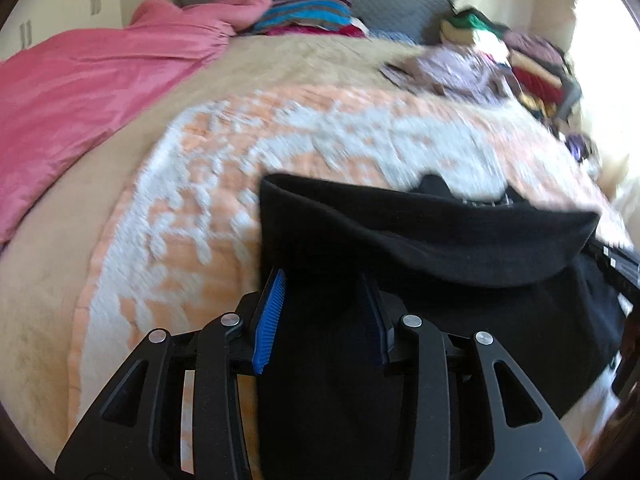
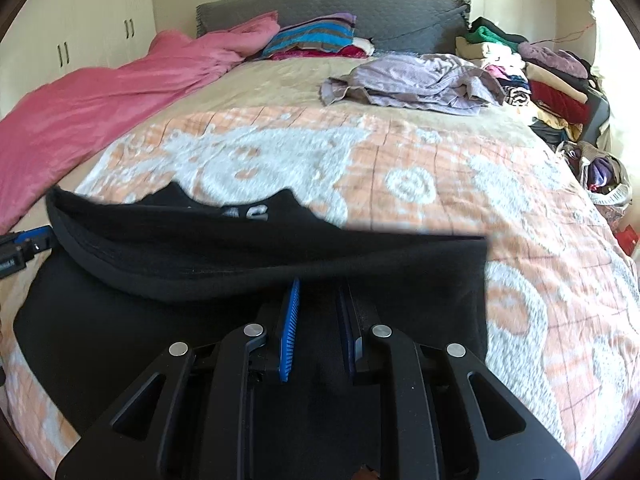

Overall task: Fold small clothes
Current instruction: 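Open both grippers to release the folded hem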

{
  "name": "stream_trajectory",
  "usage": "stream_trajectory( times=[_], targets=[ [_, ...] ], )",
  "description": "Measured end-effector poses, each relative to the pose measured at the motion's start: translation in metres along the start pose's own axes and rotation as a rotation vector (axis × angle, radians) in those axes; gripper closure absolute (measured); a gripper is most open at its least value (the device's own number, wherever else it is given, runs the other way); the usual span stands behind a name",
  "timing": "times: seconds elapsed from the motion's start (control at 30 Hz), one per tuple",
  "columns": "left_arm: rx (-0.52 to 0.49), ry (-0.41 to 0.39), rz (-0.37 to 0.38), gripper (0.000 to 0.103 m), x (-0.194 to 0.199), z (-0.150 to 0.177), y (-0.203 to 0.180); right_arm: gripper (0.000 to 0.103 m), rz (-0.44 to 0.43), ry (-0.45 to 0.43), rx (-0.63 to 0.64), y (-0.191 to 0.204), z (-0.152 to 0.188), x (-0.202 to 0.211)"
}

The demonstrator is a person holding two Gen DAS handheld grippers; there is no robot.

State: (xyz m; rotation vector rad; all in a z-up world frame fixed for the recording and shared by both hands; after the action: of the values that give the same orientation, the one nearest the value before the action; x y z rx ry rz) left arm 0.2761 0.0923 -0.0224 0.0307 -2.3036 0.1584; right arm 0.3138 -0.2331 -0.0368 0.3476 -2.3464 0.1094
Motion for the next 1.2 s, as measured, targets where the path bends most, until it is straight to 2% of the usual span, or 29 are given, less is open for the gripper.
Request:
stream_trajectory(
  times=[0.1,0.27,0.37,0.47,0.6,0.67,0.73,0.8,0.83,0.87,1.07,1.2],
  targets=[
    [0.072,-0.021,0.008,0.067,0.004,-0.013,0.021,0.085,0.012,-0.024,-0.023,-0.009,-0.007,0.004],
    [0.134,-0.016,0.029,0.063,0.002,-0.013,0.046,0.084,0.042,-0.046,-0.066,-0.033,-0.006,0.016],
    [0.149,0.009,0.052,0.060,-0.004,-0.010,0.053,0.068,0.065,-0.037,-0.099,-0.050,0.002,0.020],
    [0.137,0.045,0.068,0.052,-0.013,-0.007,0.052,0.065,0.063,0.000,-0.113,-0.061,0.011,0.015],
    [0.080,0.056,0.046,0.052,-0.021,-0.004,0.041,0.065,0.063,0.032,-0.121,-0.068,0.016,0.006],
    [0.055,0.052,0.035,0.059,-0.025,-0.002,0.035,0.065,0.055,0.036,-0.139,-0.072,0.017,0.001],
    [0.036,0.044,0.043,0.097,-0.026,-0.001,0.030,0.066,0.047,0.043,-0.154,-0.075,0.018,-0.004],
    [0.029,0.034,0.047,0.099,-0.023,-0.001,0.029,0.089,0.028,0.048,-0.169,-0.078,0.020,-0.007],
    [0.024,0.029,0.046,0.100,-0.021,-0.002,0.029,0.091,0.019,0.043,-0.176,-0.079,0.020,-0.006],
    [0.024,0.018,0.049,0.100,-0.018,-0.003,0.029,0.096,0.002,0.028,-0.191,-0.081,0.020,-0.003],
    [0.063,-0.058,0.084,0.101,0.009,-0.020,0.038,0.097,-0.026,-0.095,-0.207,-0.084,0.000,0.032],
    [0.059,-0.070,0.052,0.103,0.005,-0.024,0.041,0.097,0.001,-0.080,-0.205,-0.089,-0.005,0.024]
  ],
)
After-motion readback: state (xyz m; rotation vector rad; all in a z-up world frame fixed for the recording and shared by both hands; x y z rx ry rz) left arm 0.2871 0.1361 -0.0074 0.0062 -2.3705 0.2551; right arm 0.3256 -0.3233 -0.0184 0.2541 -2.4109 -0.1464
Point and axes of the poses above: each gripper's, at about its wrist camera, not at the fingertips, and x roughly against the way its jaws point, y to its left, z to its underside, the point moved 3 cm from there along -x, roughly the way its jaws point, and after that the axes turned 3 degrees about x, right-handed, at the moved point
